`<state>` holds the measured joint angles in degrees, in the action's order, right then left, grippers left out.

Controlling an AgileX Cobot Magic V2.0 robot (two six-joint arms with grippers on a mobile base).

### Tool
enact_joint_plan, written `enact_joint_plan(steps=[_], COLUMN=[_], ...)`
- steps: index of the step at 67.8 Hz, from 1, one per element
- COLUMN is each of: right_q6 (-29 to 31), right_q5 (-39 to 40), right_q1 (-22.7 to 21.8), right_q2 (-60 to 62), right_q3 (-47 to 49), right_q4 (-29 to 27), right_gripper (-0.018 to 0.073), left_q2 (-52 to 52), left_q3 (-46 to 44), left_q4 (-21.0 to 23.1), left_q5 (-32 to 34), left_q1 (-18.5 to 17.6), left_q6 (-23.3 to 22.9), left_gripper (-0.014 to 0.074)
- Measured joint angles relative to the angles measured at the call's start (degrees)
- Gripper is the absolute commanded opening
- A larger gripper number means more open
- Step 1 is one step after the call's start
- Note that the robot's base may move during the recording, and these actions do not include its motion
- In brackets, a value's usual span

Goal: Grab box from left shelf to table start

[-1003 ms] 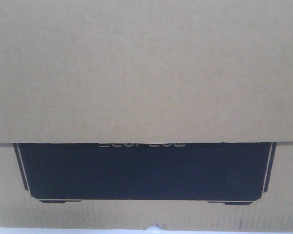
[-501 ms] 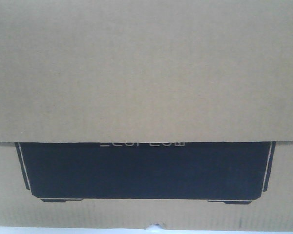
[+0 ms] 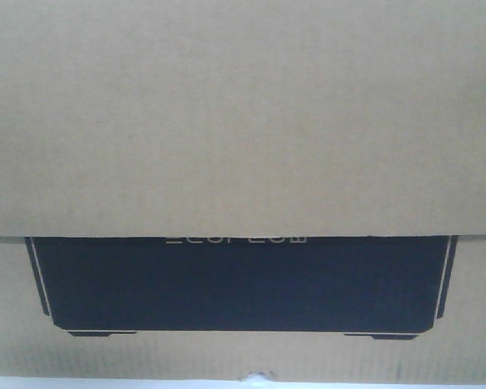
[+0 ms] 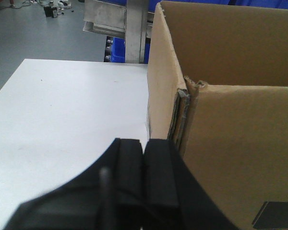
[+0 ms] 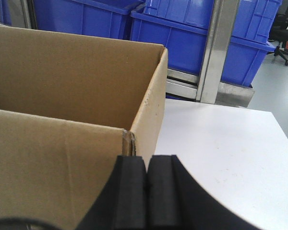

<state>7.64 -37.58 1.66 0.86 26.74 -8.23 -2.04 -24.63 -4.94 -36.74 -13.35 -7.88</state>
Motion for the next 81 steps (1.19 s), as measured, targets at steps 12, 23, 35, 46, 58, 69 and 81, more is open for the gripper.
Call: enact_joint_plan(steps=[12, 23, 35, 46, 58, 69, 81], right_q6=[0.0, 0.0, -0.1, -0.1, -0.1, -0.1, -0.1], right_q5=[0.0, 0.0, 0.0, 0.0, 0.0, 0.0, 0.0], right_q1=[0.0, 0.0, 0.0, 0.0, 0.0, 0.0, 0.0], right_q2=[0.0, 0.0, 0.0, 0.0, 0.0, 0.0, 0.0], right_q3=[0.0, 0.0, 0.0, 0.0, 0.0, 0.0, 0.0], right_q4=[0.0, 0.0, 0.0, 0.0, 0.0, 0.0, 0.0], right_gripper=[0.0057, 0.0057, 0.0057, 0.0057, 0.0057, 0.0057, 0.0057], left_q2=[0.0, 0.0, 0.0, 0.0, 2.1, 2.7, 2.7], left_q3=[0.0, 0.0, 0.0, 0.0, 1.8, 9.4, 20.7], left_q4=[0.0, 0.0, 0.0, 0.0, 4.5, 8.9, 10.0], left_q5=[0.1, 0.1, 0.1, 0.1, 2.1, 10.5, 22.9], left_q1=[0.0, 0.0, 0.0, 1.0, 6.5, 10.6, 10.9], left_q6=[0.0, 0.0, 0.0, 0.0, 5.4, 7.2, 7.9], left_gripper=[-0.0093, -0.0093, -0.0093, -0.0093, -0.0093, -0.0093, -0.0093])
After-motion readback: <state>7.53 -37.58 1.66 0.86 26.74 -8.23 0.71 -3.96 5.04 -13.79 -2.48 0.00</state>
